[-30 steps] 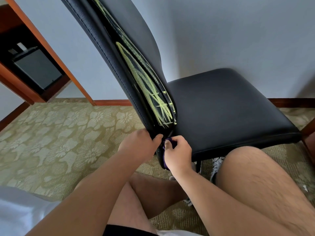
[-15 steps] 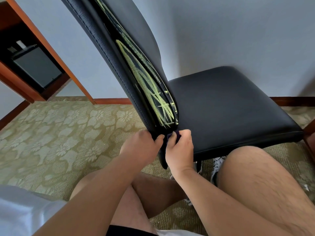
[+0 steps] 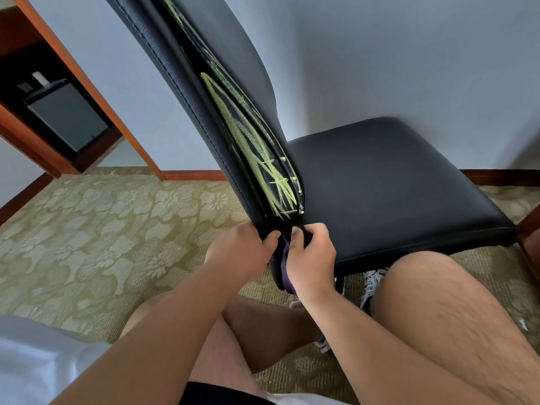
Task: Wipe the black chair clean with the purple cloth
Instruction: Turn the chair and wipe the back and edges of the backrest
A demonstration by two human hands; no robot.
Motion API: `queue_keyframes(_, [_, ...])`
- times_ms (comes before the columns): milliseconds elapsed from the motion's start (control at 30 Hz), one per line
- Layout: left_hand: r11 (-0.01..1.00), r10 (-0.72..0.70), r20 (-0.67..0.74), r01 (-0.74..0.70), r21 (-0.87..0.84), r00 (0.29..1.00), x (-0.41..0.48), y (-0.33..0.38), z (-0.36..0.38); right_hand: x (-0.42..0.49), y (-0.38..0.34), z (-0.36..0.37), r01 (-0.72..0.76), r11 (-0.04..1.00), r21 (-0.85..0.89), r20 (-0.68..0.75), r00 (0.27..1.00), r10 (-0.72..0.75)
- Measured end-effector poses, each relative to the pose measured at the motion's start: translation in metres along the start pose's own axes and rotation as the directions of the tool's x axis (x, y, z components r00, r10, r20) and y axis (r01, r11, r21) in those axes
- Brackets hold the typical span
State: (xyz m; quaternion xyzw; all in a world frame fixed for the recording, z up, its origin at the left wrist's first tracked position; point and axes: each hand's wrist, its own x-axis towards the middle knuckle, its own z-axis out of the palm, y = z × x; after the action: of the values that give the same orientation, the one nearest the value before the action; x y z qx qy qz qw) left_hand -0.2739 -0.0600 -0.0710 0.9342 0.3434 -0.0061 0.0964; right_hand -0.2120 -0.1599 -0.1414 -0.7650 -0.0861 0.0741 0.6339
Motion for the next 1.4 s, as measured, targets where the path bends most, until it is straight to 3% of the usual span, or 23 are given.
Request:
queue_keyframes(133, [1.000,-0.002,0.014,0.002,0.017,1.000,-0.002,0.002,-0.003,-0.003,-0.014,-0.013,0.005,0.993,0.114,-0.040,0.999,0.000])
queue_keyframes(367, [0.987,0.119,0.117,-0.130,0.094,0.986,-0.010,0.003,-0.020,-0.016,-0.017,-0.021,0.036,0.985,0.168,-0.009,0.999,-0.035])
queue_keyframes(667, [0.990,0.142,-0.089,-0.140,0.031,0.986,-0.011,0.006,-0.085,-0.021,-0.016,-0.020,0.027,0.974,0.226,-0.025,0.999,-0.022])
queue_keyframes(833, [0.988,0.152,-0.025,-0.152,0.012,0.988,-0.011,0.015,-0.086,-0.014,-0.012,-0.022,0.072,0.985,0.158,-0.053,0.996,-0.065])
queue_keyframes(967, [0.987,0.153,0.000,-0.153,-0.055,0.988,-0.011,0.017,-0.085,-0.010,-0.009,-0.018,-0.093,0.958,0.271,-0.077,0.990,0.117])
queue_keyframes(1033, [0.988,0.145,0.003,-0.145,-0.046,0.989,-0.011,0.018,-0.083,-0.011,-0.008,-0.015,-0.227,0.892,0.391,-0.003,0.969,0.248])
queue_keyframes(1100, [0.991,0.122,0.010,-0.121,-0.057,0.992,-0.010,0.018,-0.083,-0.011,-0.007,-0.013,-0.267,0.847,0.461,0.042,0.959,0.279])
queue_keyframes(1233, [0.992,0.101,0.020,-0.099,-0.074,0.995,-0.011,0.019,-0.083,-0.010,-0.016,-0.016,-0.187,0.857,0.481,0.021,0.979,0.202])
queue_keyframes(1400, [0.994,0.095,0.030,-0.093,-0.062,0.995,-0.013,0.024,-0.084,-0.014,-0.032,-0.020,-0.070,0.928,0.367,0.006,0.997,0.073])
